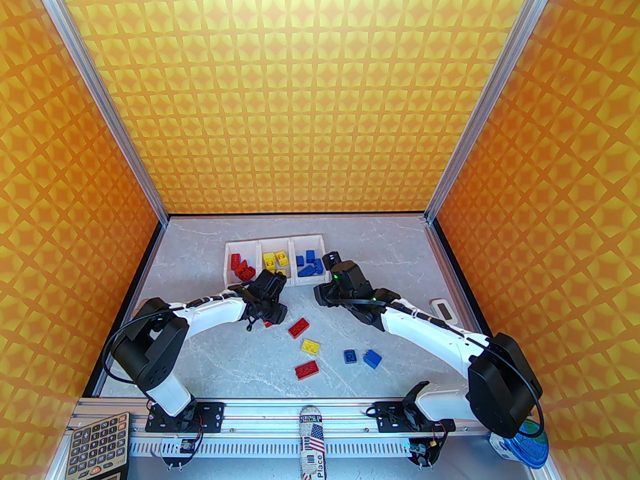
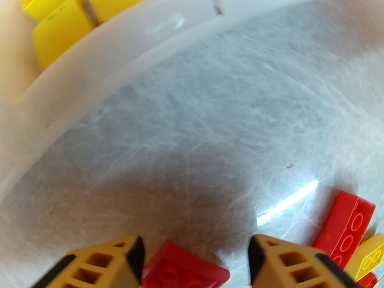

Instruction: Sort the legos into containers by color

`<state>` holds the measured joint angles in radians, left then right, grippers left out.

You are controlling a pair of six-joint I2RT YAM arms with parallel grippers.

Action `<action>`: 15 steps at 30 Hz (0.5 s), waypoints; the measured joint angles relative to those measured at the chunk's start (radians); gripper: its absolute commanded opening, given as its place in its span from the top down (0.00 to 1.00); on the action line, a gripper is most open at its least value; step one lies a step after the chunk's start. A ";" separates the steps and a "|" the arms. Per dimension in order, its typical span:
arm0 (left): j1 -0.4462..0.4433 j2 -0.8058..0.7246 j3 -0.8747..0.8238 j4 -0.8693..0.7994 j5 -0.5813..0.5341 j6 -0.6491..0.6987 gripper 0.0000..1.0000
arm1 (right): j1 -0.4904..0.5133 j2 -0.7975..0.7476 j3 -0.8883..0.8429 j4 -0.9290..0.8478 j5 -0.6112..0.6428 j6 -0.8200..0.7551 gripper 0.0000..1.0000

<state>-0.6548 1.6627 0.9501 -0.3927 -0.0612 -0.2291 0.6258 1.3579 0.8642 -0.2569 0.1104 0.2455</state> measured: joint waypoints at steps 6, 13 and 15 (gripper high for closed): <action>0.000 -0.103 0.000 -0.022 -0.061 -0.175 0.28 | 0.000 -0.003 -0.002 -0.001 0.000 0.000 0.39; -0.019 -0.134 -0.074 -0.019 -0.110 -0.433 0.28 | 0.000 -0.013 -0.006 -0.002 -0.001 0.000 0.39; -0.034 -0.134 -0.101 -0.021 -0.121 -0.486 0.28 | 0.000 -0.020 -0.006 -0.002 -0.001 0.000 0.39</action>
<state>-0.6891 1.5284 0.8486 -0.4137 -0.1818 -0.7151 0.6258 1.3380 0.8577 -0.2588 0.1097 0.2455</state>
